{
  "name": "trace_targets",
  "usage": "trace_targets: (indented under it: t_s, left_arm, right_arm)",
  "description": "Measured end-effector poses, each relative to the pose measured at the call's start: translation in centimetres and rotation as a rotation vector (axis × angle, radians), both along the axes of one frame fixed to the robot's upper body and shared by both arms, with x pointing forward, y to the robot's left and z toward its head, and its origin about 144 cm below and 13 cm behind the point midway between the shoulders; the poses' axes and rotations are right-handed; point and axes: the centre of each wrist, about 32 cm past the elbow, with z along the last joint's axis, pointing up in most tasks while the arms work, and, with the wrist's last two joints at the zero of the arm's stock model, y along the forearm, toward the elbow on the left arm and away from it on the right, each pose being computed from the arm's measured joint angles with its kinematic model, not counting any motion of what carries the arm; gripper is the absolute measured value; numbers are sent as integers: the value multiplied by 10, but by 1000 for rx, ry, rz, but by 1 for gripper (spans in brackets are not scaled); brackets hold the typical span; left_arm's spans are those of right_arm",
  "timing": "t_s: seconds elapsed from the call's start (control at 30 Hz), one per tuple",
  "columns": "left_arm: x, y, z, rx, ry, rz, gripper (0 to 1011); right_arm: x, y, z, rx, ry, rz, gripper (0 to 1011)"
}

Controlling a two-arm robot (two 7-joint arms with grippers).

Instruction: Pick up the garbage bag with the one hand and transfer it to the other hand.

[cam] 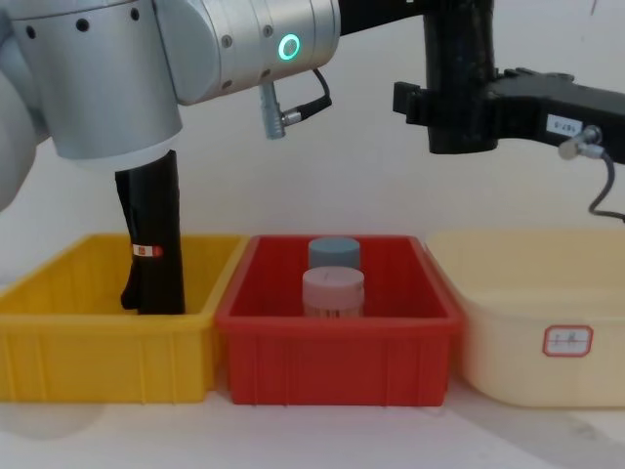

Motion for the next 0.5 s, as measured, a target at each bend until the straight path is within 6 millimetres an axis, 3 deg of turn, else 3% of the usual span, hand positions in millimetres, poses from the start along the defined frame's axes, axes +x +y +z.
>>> trace_targets:
  t_s: [0.23,0.37,0.43,0.5]
  left_arm:
    - [0,0,0,0,0,0,498]
    - [0,0,0,0,0,0,498]
    - [0,0,0,0,0,0,498]
    - [0,0,0,0,0,0,498]
  right_arm:
    - [7,0,1,1,3,-8,992]
    - [11,0,3,8,16,-17,919]
    - [12,-1,4,13,23,-23,826]
    - [13,-1,5,18,28,-26,816]
